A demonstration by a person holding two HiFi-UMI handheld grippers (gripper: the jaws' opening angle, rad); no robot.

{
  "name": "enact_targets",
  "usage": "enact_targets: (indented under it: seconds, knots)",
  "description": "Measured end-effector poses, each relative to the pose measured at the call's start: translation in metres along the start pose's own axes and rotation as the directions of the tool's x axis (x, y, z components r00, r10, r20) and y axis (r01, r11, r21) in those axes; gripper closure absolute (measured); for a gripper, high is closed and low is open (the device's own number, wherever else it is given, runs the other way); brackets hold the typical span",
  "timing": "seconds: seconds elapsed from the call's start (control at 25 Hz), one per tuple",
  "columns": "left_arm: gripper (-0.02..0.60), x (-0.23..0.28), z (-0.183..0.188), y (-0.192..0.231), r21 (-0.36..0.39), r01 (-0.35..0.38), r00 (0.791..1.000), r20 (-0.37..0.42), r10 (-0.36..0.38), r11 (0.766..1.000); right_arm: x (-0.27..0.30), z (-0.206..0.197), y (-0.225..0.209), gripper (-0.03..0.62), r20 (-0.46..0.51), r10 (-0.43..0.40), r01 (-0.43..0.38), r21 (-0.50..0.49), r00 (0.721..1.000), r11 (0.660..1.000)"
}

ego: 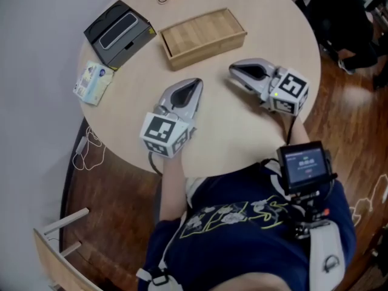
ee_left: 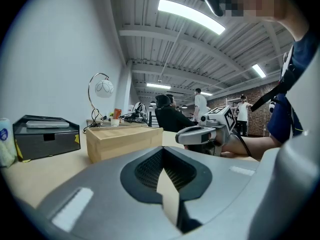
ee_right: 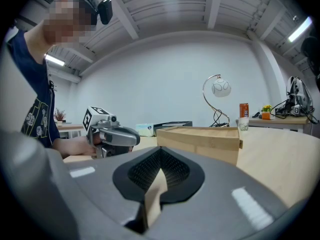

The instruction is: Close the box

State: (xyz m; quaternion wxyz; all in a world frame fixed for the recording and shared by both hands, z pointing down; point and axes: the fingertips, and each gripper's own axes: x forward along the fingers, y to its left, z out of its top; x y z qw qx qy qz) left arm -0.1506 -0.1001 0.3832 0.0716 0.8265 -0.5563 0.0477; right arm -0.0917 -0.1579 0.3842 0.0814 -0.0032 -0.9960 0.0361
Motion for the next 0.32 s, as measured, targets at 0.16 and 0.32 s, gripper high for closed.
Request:
enact_targets:
  seconds: [0.16, 0.32]
  knots:
    - [0.58, -0.0008, 0.0, 0.0005, 0.003, 0.003, 1.0, -0.006, -0.003, 1.0, 0.0007, -0.0005, 0.0013, 0.594, 0.004, 0.006, -0.006, 0.005, 1.0, 1.0]
    - [0.578, -0.001, 0.0008, 0.0026, 0.01, 0.008, 1.0, -0.01, -0.008, 1.0, 0.0022, -0.0002, 0.001, 0.594, -0.003, -0.003, 0.003, 0.007, 1.0, 1.0]
